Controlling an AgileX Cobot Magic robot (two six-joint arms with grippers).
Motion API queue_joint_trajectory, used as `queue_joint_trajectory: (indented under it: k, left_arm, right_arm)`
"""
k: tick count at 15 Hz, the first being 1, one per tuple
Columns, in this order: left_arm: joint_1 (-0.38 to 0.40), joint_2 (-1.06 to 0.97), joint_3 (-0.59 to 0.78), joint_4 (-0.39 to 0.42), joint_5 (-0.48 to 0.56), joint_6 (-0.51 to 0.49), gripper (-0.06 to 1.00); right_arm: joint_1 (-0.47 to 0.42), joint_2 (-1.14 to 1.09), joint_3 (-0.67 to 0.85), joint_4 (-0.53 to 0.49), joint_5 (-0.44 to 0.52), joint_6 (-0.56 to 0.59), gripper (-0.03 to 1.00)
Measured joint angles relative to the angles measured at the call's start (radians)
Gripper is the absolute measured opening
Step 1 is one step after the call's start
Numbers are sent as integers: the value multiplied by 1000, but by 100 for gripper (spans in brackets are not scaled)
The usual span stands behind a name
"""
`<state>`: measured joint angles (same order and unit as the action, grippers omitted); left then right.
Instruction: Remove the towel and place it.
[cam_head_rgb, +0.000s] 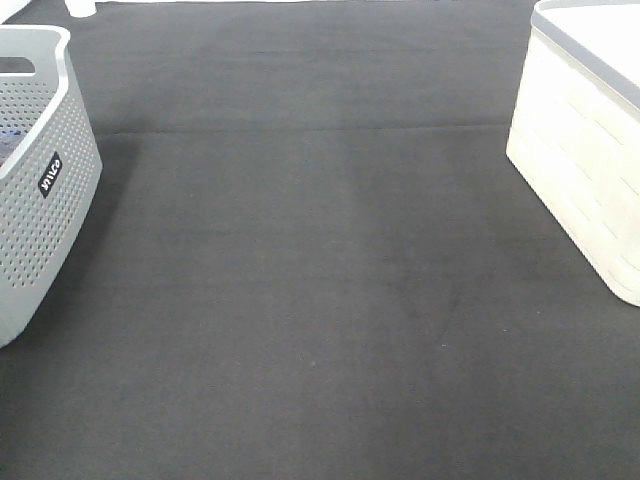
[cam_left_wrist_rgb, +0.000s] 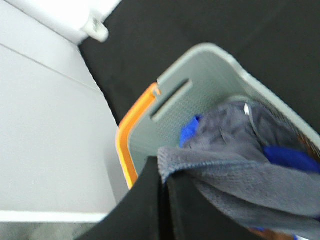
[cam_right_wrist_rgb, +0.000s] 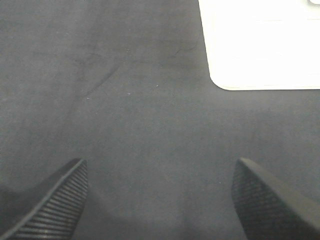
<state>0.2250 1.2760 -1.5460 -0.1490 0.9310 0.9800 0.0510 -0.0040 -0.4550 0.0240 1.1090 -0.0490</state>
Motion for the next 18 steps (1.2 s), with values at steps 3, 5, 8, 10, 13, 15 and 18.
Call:
queue_joint_trajectory:
  k: [3,5,8,10,13,15,18]
  left_arm:
    - [0,-41,0,-122,-83,110,0]
    - [0,-47,-30,-281,-118,267,0]
    - [0,-37,-96,-502,-123,419,0]
    - [-2,0,-166,-732,-84,525,0]
    - [-87,22,-181,-767,-62,556,0]
    - [-180,41,-181,-761,-71,560,0]
    - [-324,82,-181,-748,-126,560,0]
  right_arm:
    - [0,0,0,0,0,-6,76]
    - [0,3,-15,43,-3,-39,76]
    - [0,89,-34,184,-44,-147,76]
    - [0,249,-60,433,-167,-357,76]
    - [0,427,-80,756,-238,-606,76]
    - [0,525,-81,944,-247,-812,76]
    - [0,684,-81,1224,-250,-1098,76]
